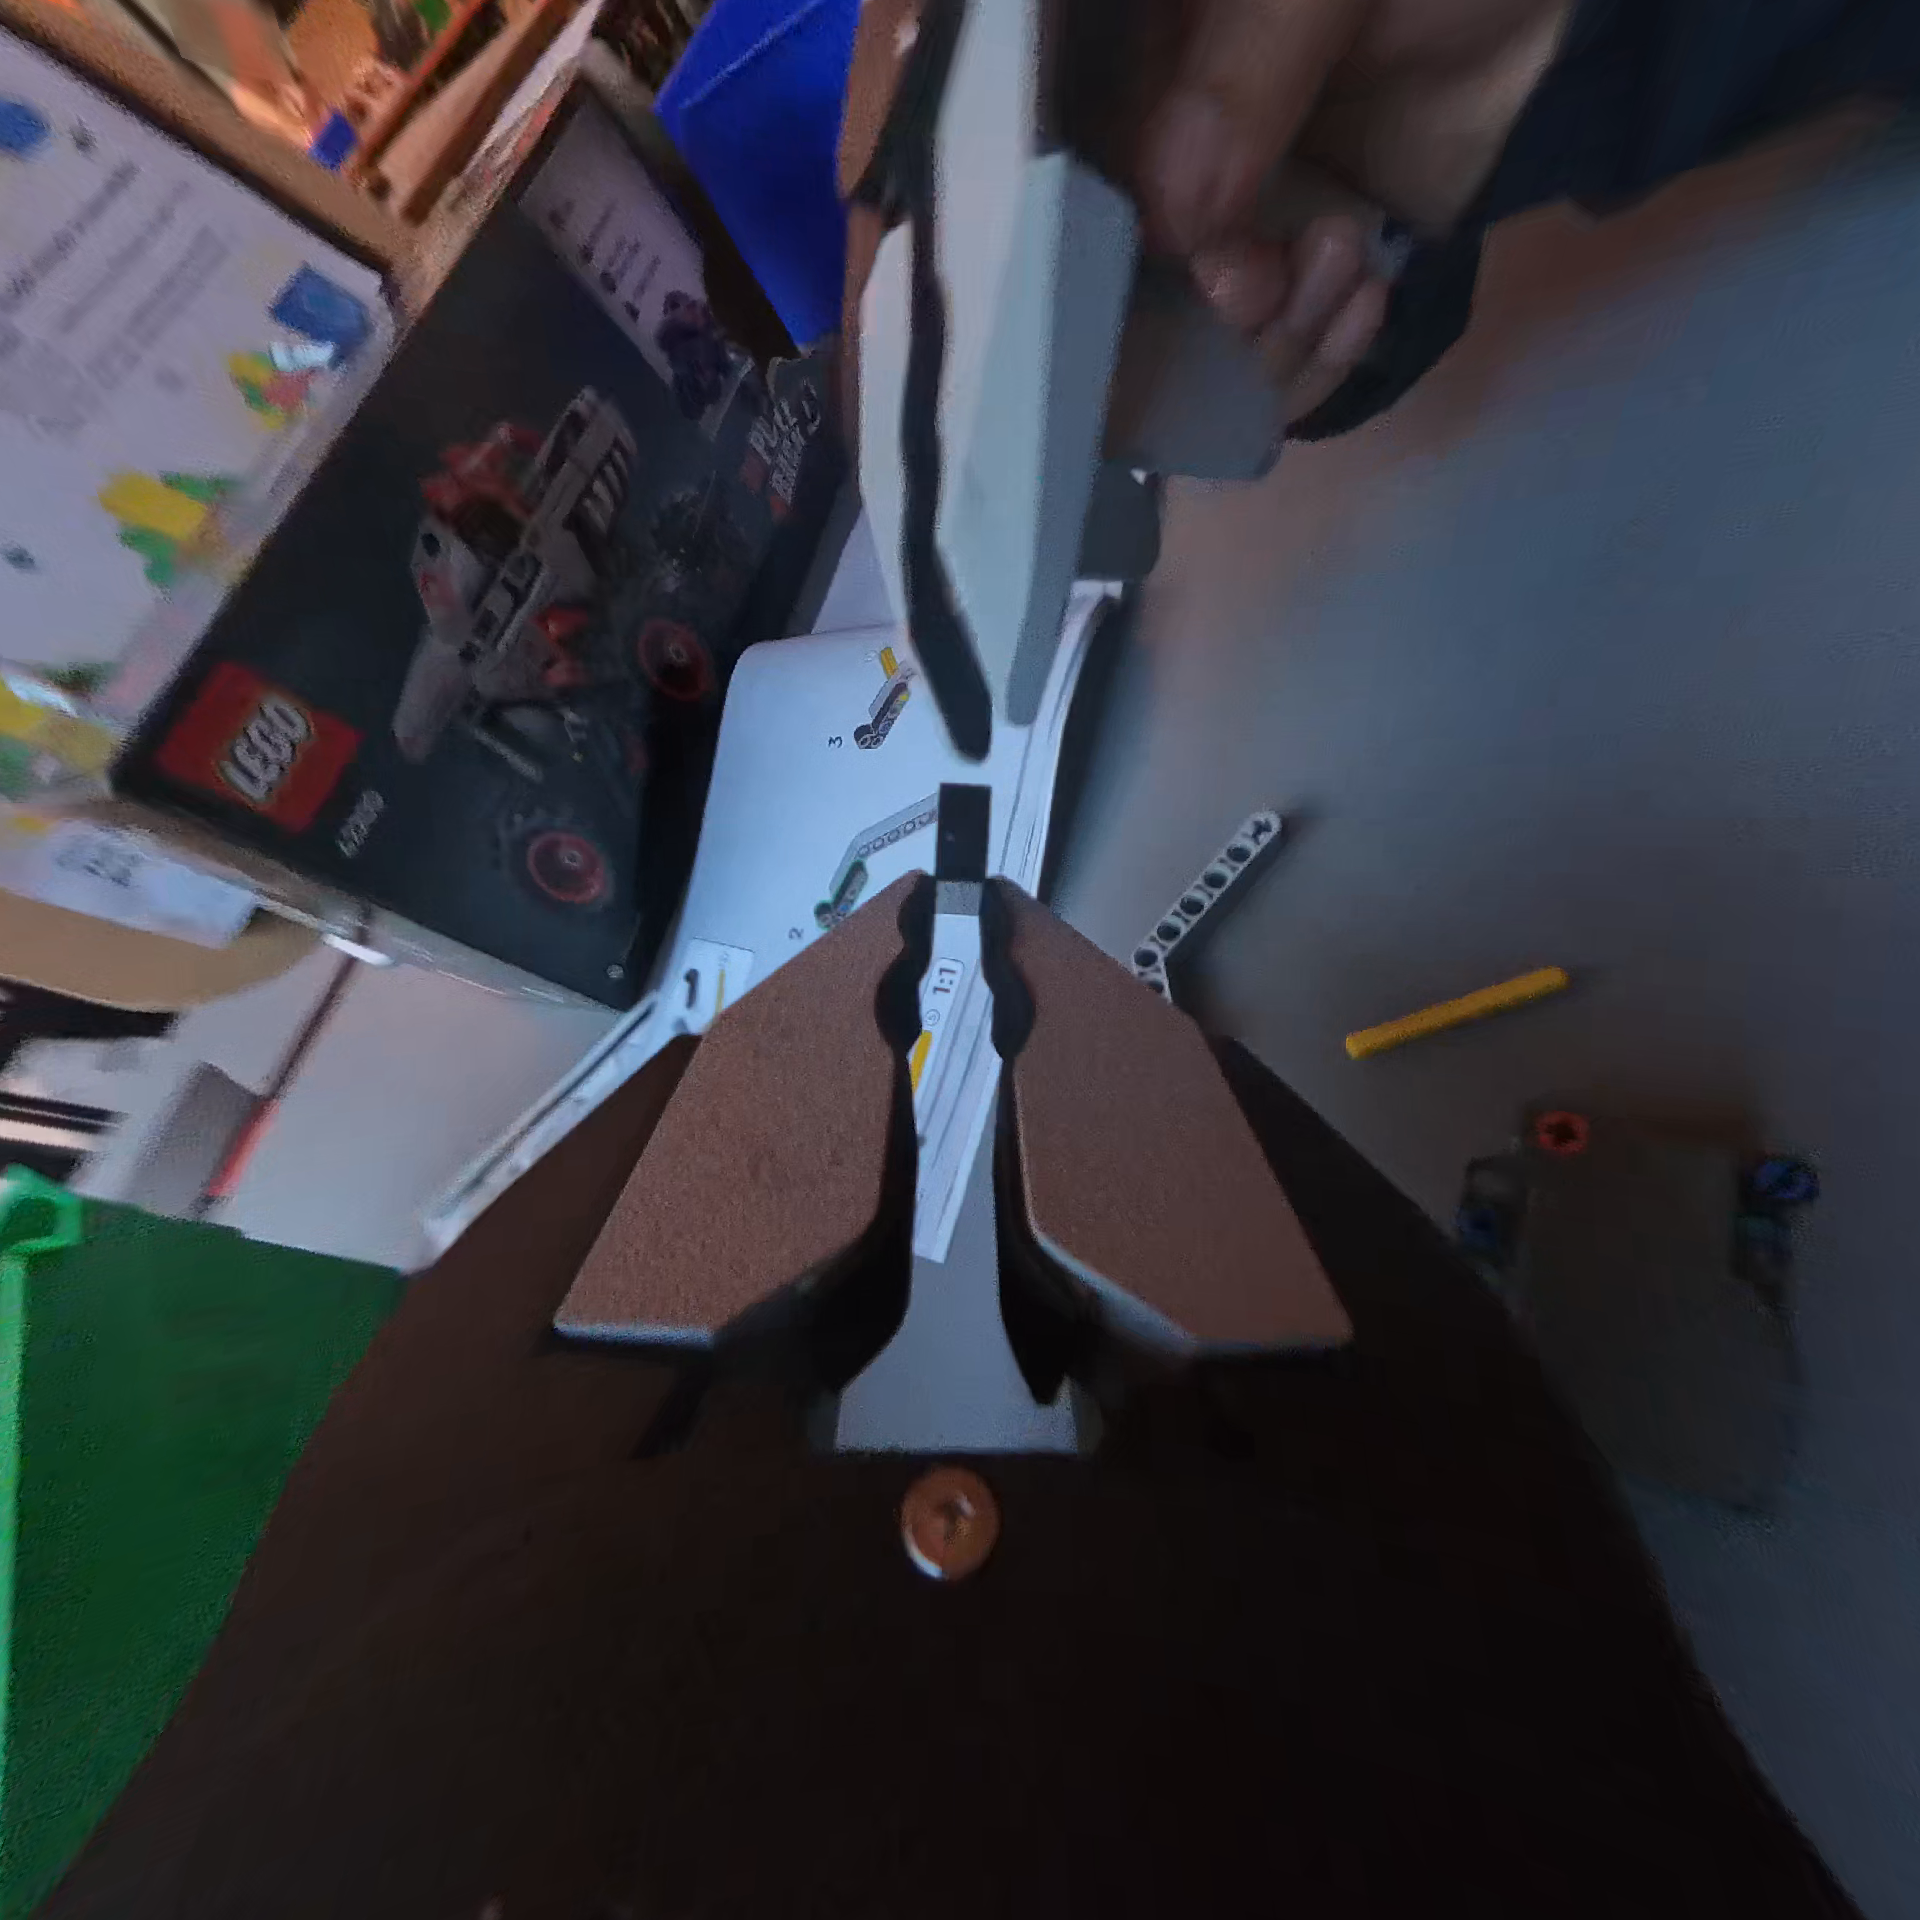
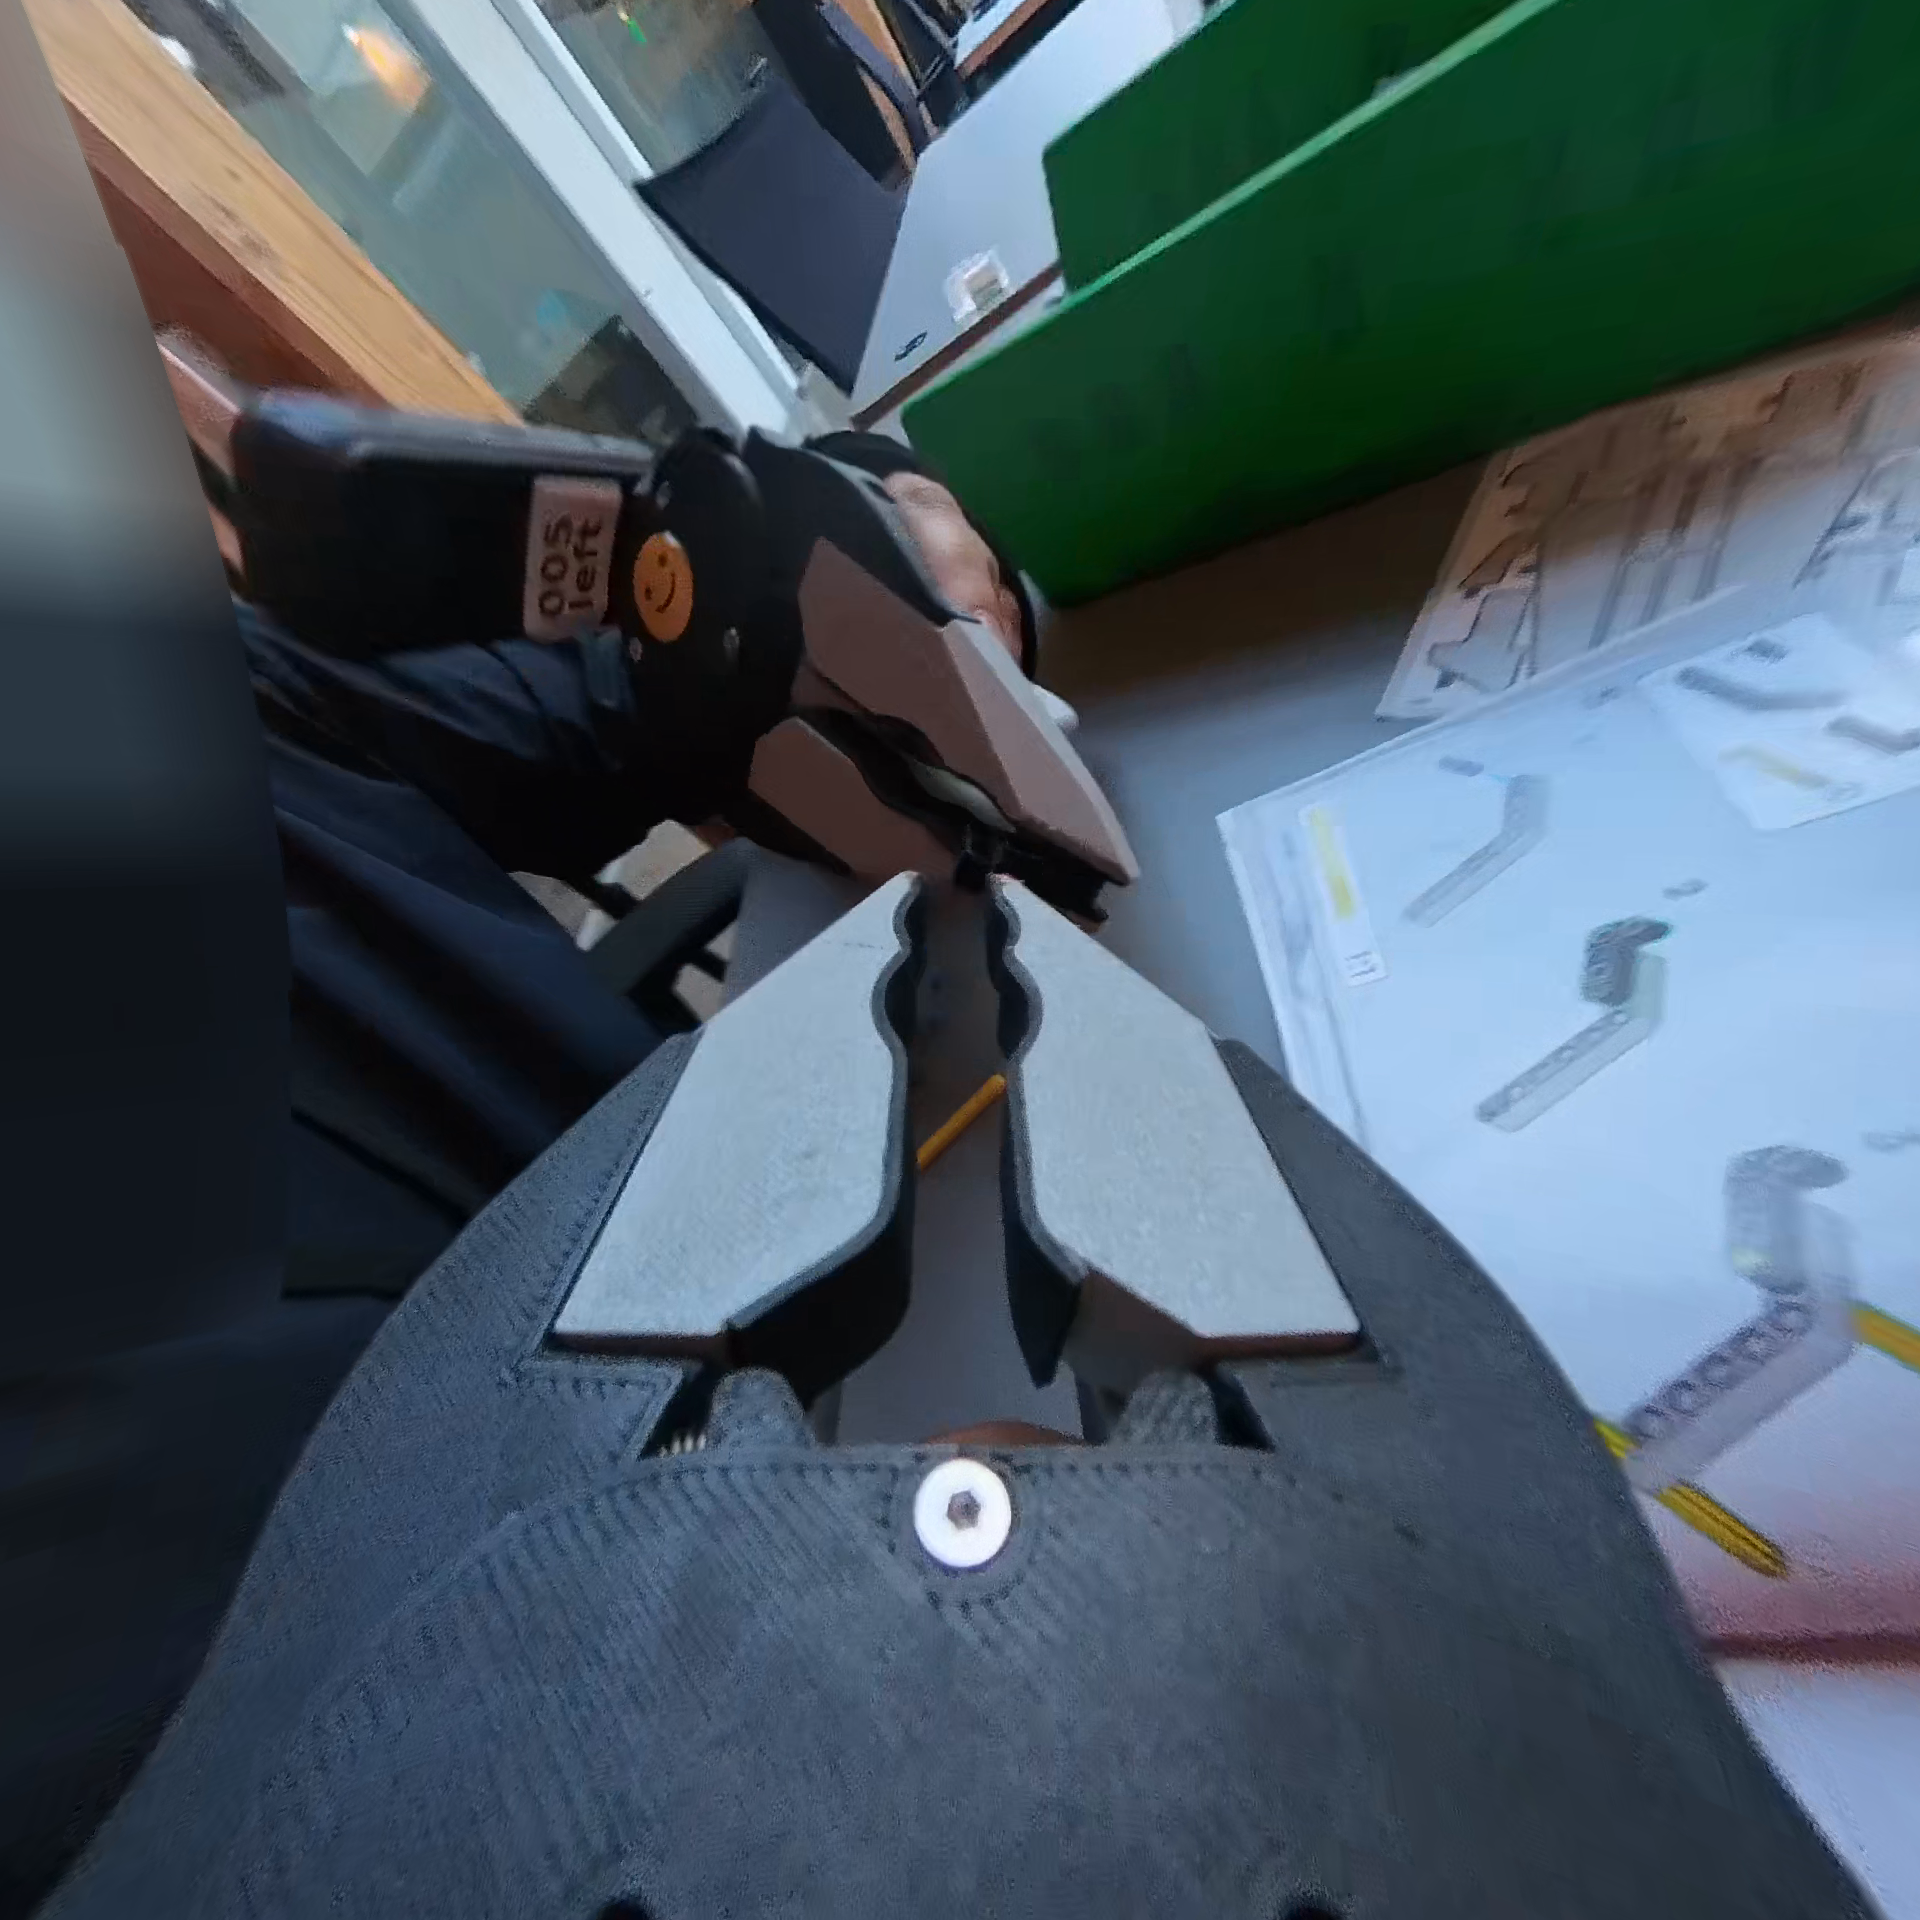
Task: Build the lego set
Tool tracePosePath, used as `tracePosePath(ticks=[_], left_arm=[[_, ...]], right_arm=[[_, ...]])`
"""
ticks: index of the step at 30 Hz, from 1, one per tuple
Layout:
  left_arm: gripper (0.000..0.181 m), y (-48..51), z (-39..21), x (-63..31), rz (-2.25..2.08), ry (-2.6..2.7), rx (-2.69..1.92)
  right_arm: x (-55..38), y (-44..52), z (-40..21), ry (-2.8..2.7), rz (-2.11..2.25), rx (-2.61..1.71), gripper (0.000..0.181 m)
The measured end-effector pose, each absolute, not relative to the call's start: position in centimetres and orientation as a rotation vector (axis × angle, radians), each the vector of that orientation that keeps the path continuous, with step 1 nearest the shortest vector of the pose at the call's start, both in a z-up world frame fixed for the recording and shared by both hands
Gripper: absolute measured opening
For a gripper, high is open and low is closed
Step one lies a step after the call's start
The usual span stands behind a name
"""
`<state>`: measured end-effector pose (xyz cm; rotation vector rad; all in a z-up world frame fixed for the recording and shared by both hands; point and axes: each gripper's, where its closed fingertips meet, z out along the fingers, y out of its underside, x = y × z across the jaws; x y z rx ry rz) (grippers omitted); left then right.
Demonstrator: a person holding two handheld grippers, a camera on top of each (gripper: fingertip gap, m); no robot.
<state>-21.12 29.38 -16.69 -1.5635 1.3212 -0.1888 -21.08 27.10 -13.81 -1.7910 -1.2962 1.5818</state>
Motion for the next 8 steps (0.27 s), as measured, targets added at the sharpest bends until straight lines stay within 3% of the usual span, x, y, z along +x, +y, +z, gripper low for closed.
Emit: tracePosePath(ticks=[1, 8], left_arm=[[0.006, 29.4, -16.4, -21.1, -0.293, 1.276, -1.6], [0.005, 28.4, -11.2, -20.7, -1.414, 0.76, -1.645]], right_arm=[[-20.9, 27.7, -13.6, -1.293, 1.514, -1.769, 0.008], [-21.5, 28.2, -11.9, -1.401, 1.025, -1.482, 0.026]])
